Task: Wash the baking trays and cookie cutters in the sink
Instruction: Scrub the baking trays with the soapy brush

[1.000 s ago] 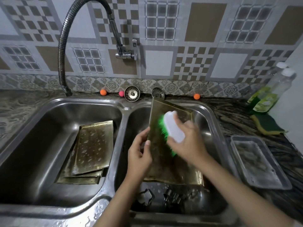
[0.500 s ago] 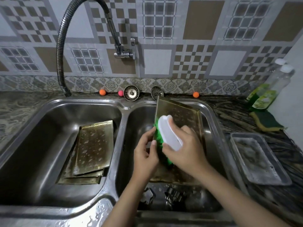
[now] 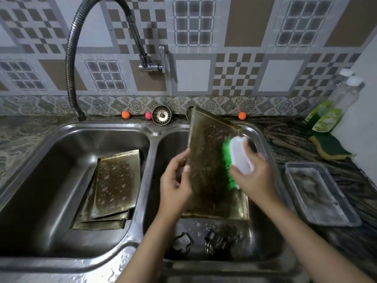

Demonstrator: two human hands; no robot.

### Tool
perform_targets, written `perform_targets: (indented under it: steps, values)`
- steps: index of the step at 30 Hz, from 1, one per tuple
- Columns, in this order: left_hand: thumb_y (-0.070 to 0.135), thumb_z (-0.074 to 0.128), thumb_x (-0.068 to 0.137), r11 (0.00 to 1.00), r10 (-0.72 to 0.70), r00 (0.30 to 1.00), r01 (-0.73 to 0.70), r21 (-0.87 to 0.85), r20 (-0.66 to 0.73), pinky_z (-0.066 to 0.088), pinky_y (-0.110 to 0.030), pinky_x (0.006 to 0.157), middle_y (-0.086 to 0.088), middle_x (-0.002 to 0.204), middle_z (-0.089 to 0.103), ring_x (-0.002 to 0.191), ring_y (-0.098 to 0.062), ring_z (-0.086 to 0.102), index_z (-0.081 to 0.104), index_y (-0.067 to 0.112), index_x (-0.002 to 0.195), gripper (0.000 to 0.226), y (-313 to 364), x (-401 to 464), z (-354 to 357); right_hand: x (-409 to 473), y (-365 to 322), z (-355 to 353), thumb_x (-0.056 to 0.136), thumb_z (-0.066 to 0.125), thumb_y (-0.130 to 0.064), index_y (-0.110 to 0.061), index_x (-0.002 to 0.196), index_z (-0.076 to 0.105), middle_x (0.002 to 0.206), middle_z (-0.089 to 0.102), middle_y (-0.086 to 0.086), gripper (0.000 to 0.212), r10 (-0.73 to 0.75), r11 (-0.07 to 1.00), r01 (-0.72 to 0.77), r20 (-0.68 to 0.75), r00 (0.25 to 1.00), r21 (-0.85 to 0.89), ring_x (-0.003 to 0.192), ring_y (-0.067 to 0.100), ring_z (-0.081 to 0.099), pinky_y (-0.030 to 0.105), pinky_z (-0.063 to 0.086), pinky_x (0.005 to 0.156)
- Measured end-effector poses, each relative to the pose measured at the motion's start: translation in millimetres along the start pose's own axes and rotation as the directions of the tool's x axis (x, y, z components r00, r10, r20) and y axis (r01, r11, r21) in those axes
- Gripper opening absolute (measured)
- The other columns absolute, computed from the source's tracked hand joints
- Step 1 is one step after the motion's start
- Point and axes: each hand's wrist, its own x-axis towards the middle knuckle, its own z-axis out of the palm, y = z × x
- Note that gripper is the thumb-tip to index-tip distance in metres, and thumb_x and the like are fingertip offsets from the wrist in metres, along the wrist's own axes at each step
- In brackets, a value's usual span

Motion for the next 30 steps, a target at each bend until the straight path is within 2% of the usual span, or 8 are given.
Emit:
perform_targets:
  steps: [3, 8, 11, 14, 19, 22, 25, 30]
  values:
    - [0.011, 0.049, 0.091, 1.0, 0.003, 0.997, -0.004, 0.006, 0.076, 0.049, -0.02, 0.081, 0.008, 0.12, 0.065, 0.1, -0.006, 0.063, 0.06, 0.015, 0.124, 0.035, -1, -13, 13, 21, -19, 7, 0.076, 0.074, -0.029, -0.027, 0.146, 0.036, 0.103, 0.052, 0.003, 0.08, 0.032, 0.998, -0.027, -0.093, 0.995, 0.058, 0.096, 0.02, 0.057, 0.017, 0.042, 0.07]
    - [-0.002, 0.048, 0.091, 0.999, -0.043, 0.996, 0.044, 0.014, -0.082, 0.046, -0.015, 0.092, 0.002, 0.12, 0.064, 0.109, 0.003, 0.059, 0.059, 0.012, 0.122, 0.035, -8, 5, -4, -40, -27, 25, 0.07, 0.064, -0.042, -0.037, 0.145, 0.03, 0.092, 0.05, -0.003, 0.083, -0.185, 0.977, 0.172, 0.108, 0.977, 0.124, 0.082, 0.013, 0.053, 0.02, 0.046, 0.07]
    - [0.0, 0.046, 0.094, 0.996, -0.068, 0.981, 0.078, 0.049, -0.18, 0.044, -0.035, 0.104, -0.004, 0.126, 0.062, 0.119, -0.011, 0.056, 0.058, 0.011, 0.125, 0.034, -14, 18, -24, -27, 0, 4, 0.072, 0.078, -0.027, -0.042, 0.141, 0.031, 0.101, 0.054, 0.0, 0.085, -0.065, 0.987, 0.047, 0.116, 0.991, 0.152, 0.091, 0.017, 0.059, 0.011, 0.043, 0.069]
    - [0.006, 0.047, 0.094, 0.993, -0.105, 0.97, 0.113, 0.023, -0.221, 0.044, -0.047, 0.104, -0.006, 0.126, 0.062, 0.119, -0.019, 0.057, 0.058, 0.016, 0.125, 0.034, -23, 22, -35, -9, 5, -19, 0.078, 0.077, -0.015, -0.039, 0.141, 0.035, 0.093, 0.053, 0.011, 0.08, -0.058, 0.989, 0.045, 0.087, 0.995, 0.142, 0.081, 0.02, 0.056, 0.01, 0.041, 0.068]
    - [0.0, 0.048, 0.095, 0.987, -0.157, 0.965, 0.149, -0.052, -0.211, 0.049, -0.027, 0.095, -0.003, 0.113, 0.064, 0.105, -0.008, 0.061, 0.057, 0.023, 0.121, 0.036, -23, 23, -39, -1, 9, -33, 0.078, 0.075, -0.022, -0.047, 0.123, 0.05, 0.077, 0.035, 0.0, 0.057, -0.032, 0.993, 0.024, 0.072, 0.997, 0.118, 0.069, 0.014, 0.046, 0.006, 0.038, 0.07]
    - [-0.003, 0.045, 0.095, 0.985, -0.169, 0.976, 0.161, -0.064, -0.141, 0.047, -0.032, 0.097, -0.014, 0.115, 0.064, 0.107, -0.019, 0.061, 0.056, 0.021, 0.121, 0.038, -21, 20, -35, -3, 0, -30, 0.071, 0.071, -0.037, -0.048, 0.118, 0.052, 0.073, 0.034, -0.004, 0.052, -0.019, 0.972, -0.008, 0.113, 0.993, 0.235, 0.065, 0.001, 0.043, 0.003, 0.038, 0.073]
    - [-0.002, 0.046, 0.095, 0.982, -0.178, 0.978, 0.17, -0.076, -0.111, 0.046, -0.033, 0.099, -0.015, 0.119, 0.064, 0.111, -0.022, 0.061, 0.055, 0.019, 0.124, 0.037, -29, 20, -36, -4, -7, -32, 0.064, 0.071, -0.044, -0.056, 0.115, 0.055, 0.079, 0.038, -0.01, 0.054, -0.014, 0.962, -0.032, 0.165, 0.986, 0.273, 0.076, -0.007, 0.045, 0.01, 0.038, 0.08]
    - [0.0, 0.051, 0.093, 0.977, -0.187, 0.981, 0.18, -0.116, -0.052, 0.044, -0.014, 0.089, 0.017, 0.108, 0.067, 0.103, 0.005, 0.06, 0.055, 0.016, 0.12, 0.031, -32, 19, -32, -7, -4, -34, 0.067, 0.076, -0.038, -0.058, 0.115, 0.056, 0.081, 0.051, -0.018, 0.056, 0.004, 0.946, -0.08, 0.235, 0.972, 0.315, 0.085, -0.002, 0.045, 0.017, 0.038, 0.091]
